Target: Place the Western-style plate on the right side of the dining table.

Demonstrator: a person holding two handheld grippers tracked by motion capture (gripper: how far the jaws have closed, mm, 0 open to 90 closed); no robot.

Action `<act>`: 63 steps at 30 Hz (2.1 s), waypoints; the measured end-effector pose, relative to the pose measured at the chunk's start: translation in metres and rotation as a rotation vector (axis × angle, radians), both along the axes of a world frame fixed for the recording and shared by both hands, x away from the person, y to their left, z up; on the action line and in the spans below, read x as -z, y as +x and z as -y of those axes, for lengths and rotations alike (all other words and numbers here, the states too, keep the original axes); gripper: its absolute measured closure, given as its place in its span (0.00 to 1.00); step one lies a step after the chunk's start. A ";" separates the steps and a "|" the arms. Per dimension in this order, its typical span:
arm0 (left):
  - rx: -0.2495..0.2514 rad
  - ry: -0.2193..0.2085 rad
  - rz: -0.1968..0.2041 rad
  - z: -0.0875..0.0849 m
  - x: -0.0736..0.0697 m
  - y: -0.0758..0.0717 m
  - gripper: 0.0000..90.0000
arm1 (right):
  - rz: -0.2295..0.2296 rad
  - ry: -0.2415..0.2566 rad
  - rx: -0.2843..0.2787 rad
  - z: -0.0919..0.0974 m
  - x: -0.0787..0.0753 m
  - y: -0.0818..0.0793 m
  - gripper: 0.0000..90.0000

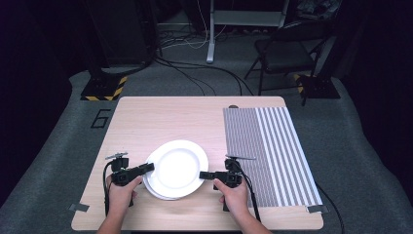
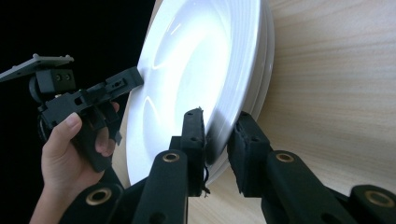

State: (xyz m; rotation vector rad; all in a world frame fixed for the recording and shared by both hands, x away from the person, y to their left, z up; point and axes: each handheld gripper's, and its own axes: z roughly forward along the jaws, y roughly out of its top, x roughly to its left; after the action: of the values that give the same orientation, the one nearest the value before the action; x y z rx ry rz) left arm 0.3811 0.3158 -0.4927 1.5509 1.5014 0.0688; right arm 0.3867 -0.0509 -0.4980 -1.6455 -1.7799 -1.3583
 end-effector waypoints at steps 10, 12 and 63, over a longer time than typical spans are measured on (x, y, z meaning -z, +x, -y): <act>0.007 -0.001 0.016 0.000 -0.005 -0.006 0.78 | 0.027 -0.016 0.036 0.001 -0.001 0.003 0.84; 0.003 -0.009 0.019 0.001 -0.006 -0.007 0.78 | 0.035 -0.016 0.041 0.001 0.000 0.005 0.84; 0.009 0.010 0.099 0.013 -0.028 -0.018 0.77 | 0.119 -0.045 0.061 0.008 -0.020 0.008 0.81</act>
State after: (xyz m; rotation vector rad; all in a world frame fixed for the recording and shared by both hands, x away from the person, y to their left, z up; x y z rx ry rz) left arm 0.3635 0.3030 -0.4649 1.5403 1.4183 0.1463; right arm 0.3946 -0.0584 -0.4777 -1.6871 -1.8537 -1.4820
